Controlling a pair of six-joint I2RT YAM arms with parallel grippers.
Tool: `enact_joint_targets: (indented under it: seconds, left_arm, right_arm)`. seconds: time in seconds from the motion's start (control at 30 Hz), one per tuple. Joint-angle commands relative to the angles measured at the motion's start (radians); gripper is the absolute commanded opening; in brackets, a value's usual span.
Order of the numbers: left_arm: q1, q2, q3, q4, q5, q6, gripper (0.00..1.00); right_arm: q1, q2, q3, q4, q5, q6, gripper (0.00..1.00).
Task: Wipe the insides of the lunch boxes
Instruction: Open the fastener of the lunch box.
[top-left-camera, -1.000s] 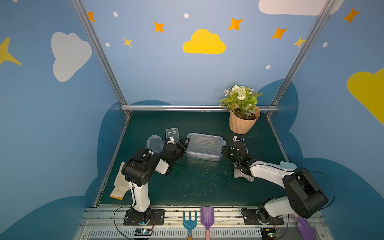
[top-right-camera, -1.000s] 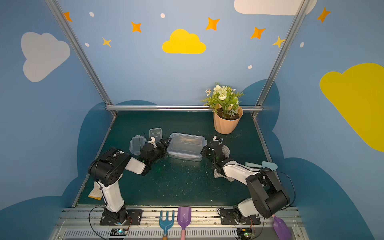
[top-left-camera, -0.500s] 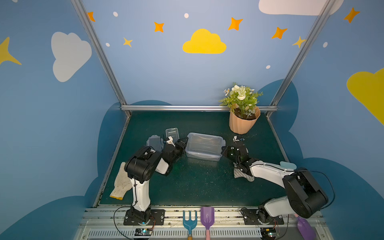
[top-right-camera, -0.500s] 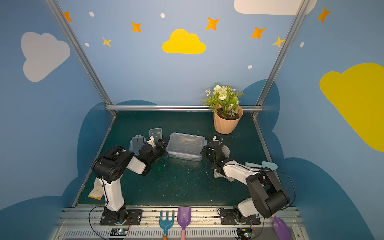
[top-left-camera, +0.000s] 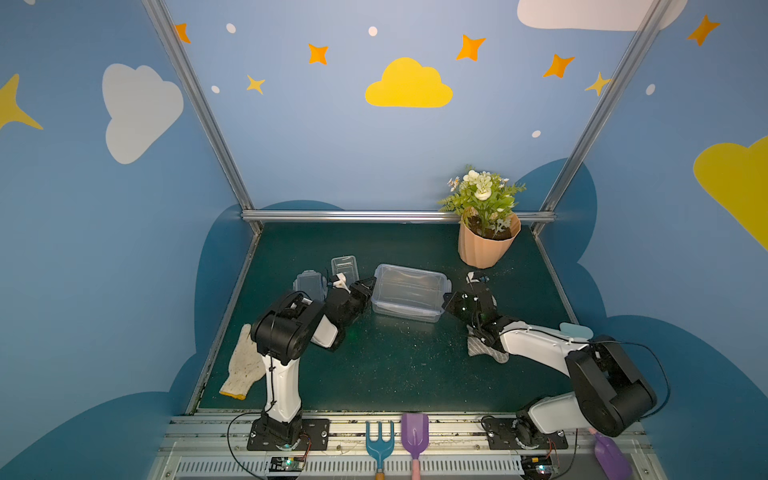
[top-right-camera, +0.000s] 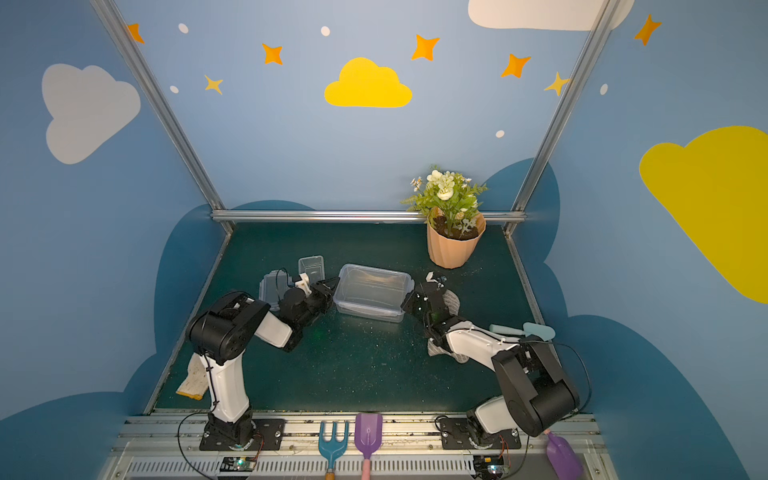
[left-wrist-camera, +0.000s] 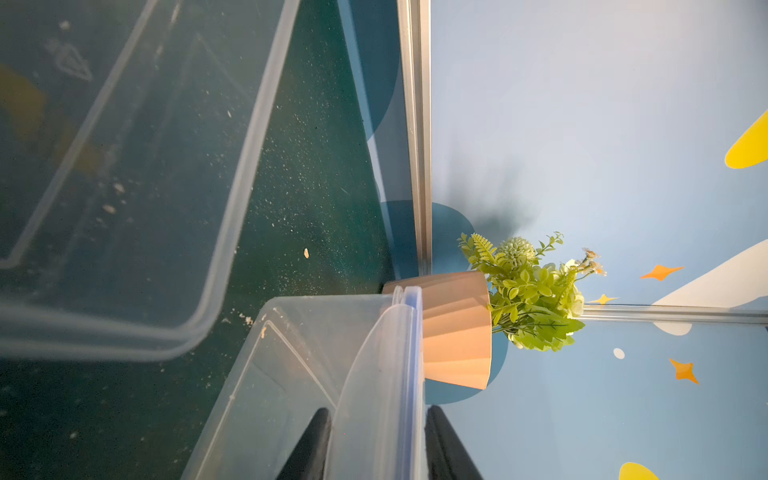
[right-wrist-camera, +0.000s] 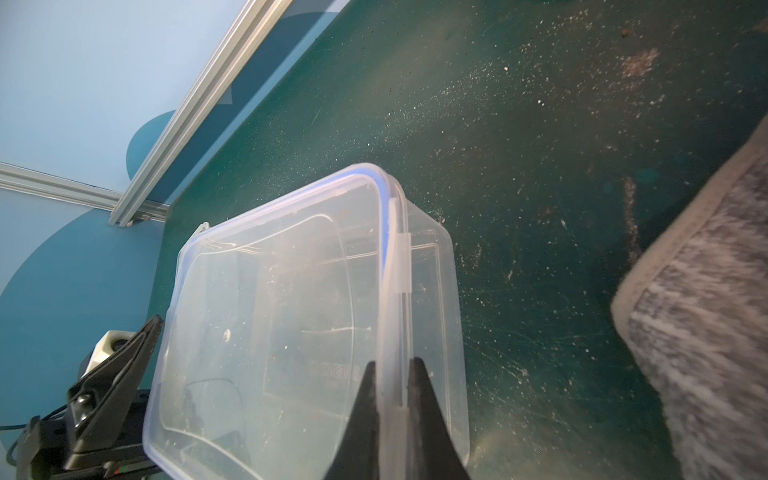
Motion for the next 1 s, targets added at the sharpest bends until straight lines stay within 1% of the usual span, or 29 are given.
enact_joint_targets:
  seconds: [0.0,0.13,0.33,0.53,0.8,0.97]
  left_arm:
    - [-0.059,0.014,0.032,0.051,0.15,-0.01,0.33]
    - [-0.066,0.011,0.026,0.025,0.147,0.005,0.28]
    - [-0.073,-0.011,0.023,-0.055,0.165,0.041,0.16]
    - [-0.081,-0.078,0.017,-0.197,0.164,0.104,0.04]
    - [-0.087,-0.14,0.035,-0.373,0.165,0.182,0.04]
    - [-0.089,-0.162,0.035,-0.45,0.15,0.215,0.04]
  right_arm:
    - [0.023,0.065,-0.041,-0.278,-0.062,-0.005,0.0]
    - [0.023,0.06,-0.041,-0.29,-0.056,-0.01,0.0]
    - [0.023,0.067,-0.035,-0.292,-0.057,-0.011,0.0]
    - [0.022,0.072,-0.031,-0.294,-0.062,-0.011,0.0]
    - [0.024,0.061,-0.028,-0.312,-0.056,-0.015,0.0]
    - [0.024,0.049,-0.028,-0.327,-0.05,-0.018,0.0]
